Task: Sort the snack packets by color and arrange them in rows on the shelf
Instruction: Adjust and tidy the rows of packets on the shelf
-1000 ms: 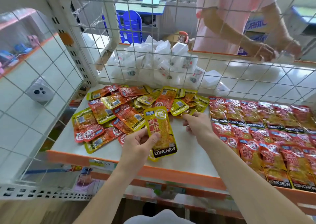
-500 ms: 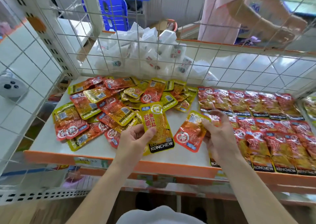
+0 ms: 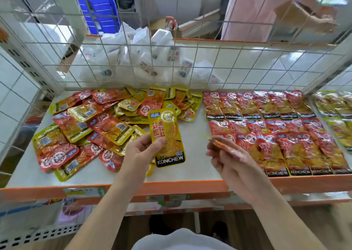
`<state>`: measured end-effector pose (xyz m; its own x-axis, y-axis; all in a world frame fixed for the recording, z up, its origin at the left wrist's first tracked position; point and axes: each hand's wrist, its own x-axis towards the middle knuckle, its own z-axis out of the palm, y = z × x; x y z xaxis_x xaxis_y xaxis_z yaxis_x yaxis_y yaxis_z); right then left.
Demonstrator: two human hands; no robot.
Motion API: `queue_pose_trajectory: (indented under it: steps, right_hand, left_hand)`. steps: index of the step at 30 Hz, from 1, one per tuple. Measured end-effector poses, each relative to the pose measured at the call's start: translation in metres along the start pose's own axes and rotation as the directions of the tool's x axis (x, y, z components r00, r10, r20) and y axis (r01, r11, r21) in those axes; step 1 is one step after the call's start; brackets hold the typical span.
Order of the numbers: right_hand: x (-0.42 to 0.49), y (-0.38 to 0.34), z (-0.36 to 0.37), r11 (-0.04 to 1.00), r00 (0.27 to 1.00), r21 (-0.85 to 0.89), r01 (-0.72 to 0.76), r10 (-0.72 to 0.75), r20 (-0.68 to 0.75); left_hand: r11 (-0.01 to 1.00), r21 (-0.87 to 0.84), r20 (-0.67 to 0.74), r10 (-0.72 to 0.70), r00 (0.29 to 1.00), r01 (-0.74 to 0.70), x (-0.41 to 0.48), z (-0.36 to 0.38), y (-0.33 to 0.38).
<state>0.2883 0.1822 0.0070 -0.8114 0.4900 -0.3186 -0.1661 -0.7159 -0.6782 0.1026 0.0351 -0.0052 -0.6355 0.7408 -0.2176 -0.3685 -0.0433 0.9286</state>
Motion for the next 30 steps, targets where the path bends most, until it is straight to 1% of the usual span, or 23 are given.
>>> queue_pose_trajectory:
  steps: [1, 3, 5, 6, 9, 12, 14, 18, 22, 26, 30]
  right_hand:
    - [-0.002, 0.003, -0.001, 0.998, 1.0, -0.069, 0.003, -0.004, -0.014]
    - [-0.004, 0.004, -0.003, 0.982, 0.995, -0.187, -0.008, -0.011, -0.104]
    - [-0.006, 0.002, -0.005, 0.919, 0.983, -0.393, -0.029, -0.044, -0.176]
    - [-0.008, 0.0, -0.005, 0.884, 0.977, -0.467, -0.033, -0.07, -0.203]
    - [-0.02, -0.01, -0.005, 0.826, 0.962, -0.563, -0.038, -0.122, -0.245]
    - [-0.031, -0.017, -0.013, 0.805, 0.925, -0.594, 0.01, -0.232, -0.3]
    - [-0.039, -0.024, -0.023, 0.807, 0.905, -0.59, 0.029, -0.271, -0.327]
    - [-0.059, -0.048, -0.052, 0.798, 0.913, -0.601, 0.037, -0.271, -0.304]
    - [-0.082, -0.078, -0.09, 0.83, 0.89, -0.557, 0.002, -0.256, -0.378]
    - [-0.104, -0.1, -0.126, 0.788, 0.897, -0.615, 0.019, -0.286, -0.338]
    - [-0.119, -0.113, -0.159, 0.779, 0.904, -0.627, 0.016, -0.279, -0.323]
  left_hand:
    - [1.0, 0.001, 0.018, 0.001, 1.0, -0.001, 0.0, 0.003, 0.0]
    - [1.0, 0.004, 0.034, -0.002, 0.999, 0.002, 0.003, 0.007, -0.003]
    - [1.0, 0.002, 0.036, 0.014, 0.999, -0.014, 0.004, 0.013, -0.006]
    - [1.0, 0.003, 0.046, 0.019, 0.999, -0.02, 0.006, 0.016, -0.009]
    - [1.0, -0.023, 0.054, -0.006, 0.999, 0.007, 0.011, 0.028, -0.016]
    - [1.0, 0.021, 0.061, 0.008, 0.998, -0.01, 0.014, 0.044, -0.026]
    - [1.0, 0.026, 0.044, 0.017, 0.999, -0.018, 0.013, 0.061, -0.031]
    - [0.997, 0.069, 0.002, 0.029, 1.0, -0.029, 0.003, 0.101, -0.045]
    - [0.992, 0.122, 0.008, 0.03, 1.0, -0.031, -0.008, 0.146, -0.059]
    - [0.989, 0.14, 0.026, 0.039, 0.999, -0.043, -0.018, 0.193, -0.071]
    - [0.988, 0.146, -0.011, 0.042, 0.999, -0.04, -0.026, 0.224, -0.087]
